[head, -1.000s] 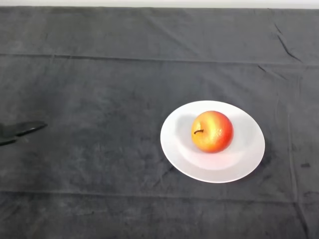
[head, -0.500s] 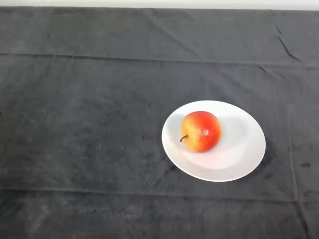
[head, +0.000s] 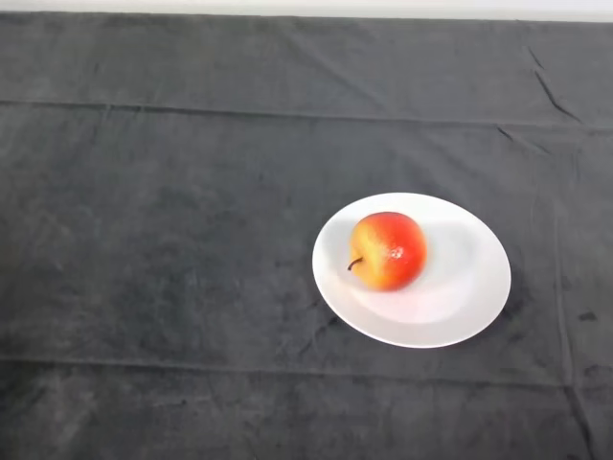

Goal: Move the apple to the plate

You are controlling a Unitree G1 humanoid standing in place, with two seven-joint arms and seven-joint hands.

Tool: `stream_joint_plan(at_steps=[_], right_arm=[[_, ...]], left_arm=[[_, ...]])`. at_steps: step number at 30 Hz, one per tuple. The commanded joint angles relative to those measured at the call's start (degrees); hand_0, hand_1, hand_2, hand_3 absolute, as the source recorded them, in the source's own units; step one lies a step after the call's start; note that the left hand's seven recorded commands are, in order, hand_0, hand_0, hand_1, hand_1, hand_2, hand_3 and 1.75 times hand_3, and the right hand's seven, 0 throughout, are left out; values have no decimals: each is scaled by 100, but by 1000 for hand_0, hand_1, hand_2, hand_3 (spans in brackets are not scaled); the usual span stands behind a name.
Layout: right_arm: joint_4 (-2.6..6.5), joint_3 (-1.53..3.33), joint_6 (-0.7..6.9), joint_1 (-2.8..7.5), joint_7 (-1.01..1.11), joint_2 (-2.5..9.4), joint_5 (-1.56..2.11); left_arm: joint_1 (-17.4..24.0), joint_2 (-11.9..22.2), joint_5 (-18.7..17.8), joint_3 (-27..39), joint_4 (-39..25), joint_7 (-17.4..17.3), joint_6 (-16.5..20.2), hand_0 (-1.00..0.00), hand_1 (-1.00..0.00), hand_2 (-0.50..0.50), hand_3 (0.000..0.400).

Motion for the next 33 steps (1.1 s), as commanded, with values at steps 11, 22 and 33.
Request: stream_joint_plan(at_steps=[11,22,33], right_arm=[[4,-59,8,-47,-15,-108,-47],[9,-59,8,-49,-12,-110,-47],[14,-60,7,-51,-9,-113,-47]], left_arm=[[-308,21,279,319,304,133,-184,0,0,0,0],[-356,-5,322,403,449,-7,-256,0,0,0,0],[-446,-14,346,482,687,-145,-349,0,0,0,0]])
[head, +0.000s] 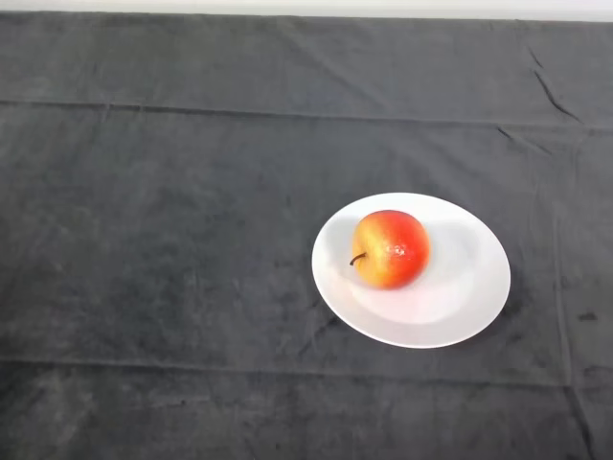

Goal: Move the apple to the plate

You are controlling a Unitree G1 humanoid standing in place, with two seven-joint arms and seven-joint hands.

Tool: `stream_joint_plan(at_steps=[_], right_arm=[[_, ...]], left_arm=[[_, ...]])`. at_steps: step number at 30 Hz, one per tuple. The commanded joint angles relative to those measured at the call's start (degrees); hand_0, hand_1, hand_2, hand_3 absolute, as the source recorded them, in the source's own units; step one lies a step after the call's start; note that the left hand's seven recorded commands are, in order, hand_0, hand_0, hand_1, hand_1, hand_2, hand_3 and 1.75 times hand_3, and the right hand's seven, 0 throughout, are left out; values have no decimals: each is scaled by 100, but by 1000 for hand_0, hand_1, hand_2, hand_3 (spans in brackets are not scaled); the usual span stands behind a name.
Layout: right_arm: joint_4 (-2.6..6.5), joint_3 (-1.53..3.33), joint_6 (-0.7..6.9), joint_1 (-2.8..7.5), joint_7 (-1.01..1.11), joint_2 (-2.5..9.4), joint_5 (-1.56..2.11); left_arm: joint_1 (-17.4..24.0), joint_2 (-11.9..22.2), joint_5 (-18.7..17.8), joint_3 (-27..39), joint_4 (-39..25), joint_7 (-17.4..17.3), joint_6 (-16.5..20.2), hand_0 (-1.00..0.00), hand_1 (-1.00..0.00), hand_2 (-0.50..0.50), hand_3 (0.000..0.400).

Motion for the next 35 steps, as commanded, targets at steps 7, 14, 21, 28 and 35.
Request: stream_joint_plan(at_steps=[7,14,21,28,35], right_arm=[[17,-60,7,-52,-8,-114,-48],[20,-60,7,-52,-6,-115,-48],[22,-60,7,-53,-5,-116,-48],[23,-60,7,-54,-4,-116,-49],[24,-60,6,-54,-4,-116,-49]], left_arm=[[-298,-22,131,296,262,-100,-157,0,0,0,0],[-324,-44,141,327,320,-153,-192,0,0,0,0],[-344,-74,148,348,353,-203,-211,0,0,0,0],[-346,-100,164,365,344,-234,-203,0,0,0,0],[-322,-127,184,386,308,-250,-194,0,0,0,0]])
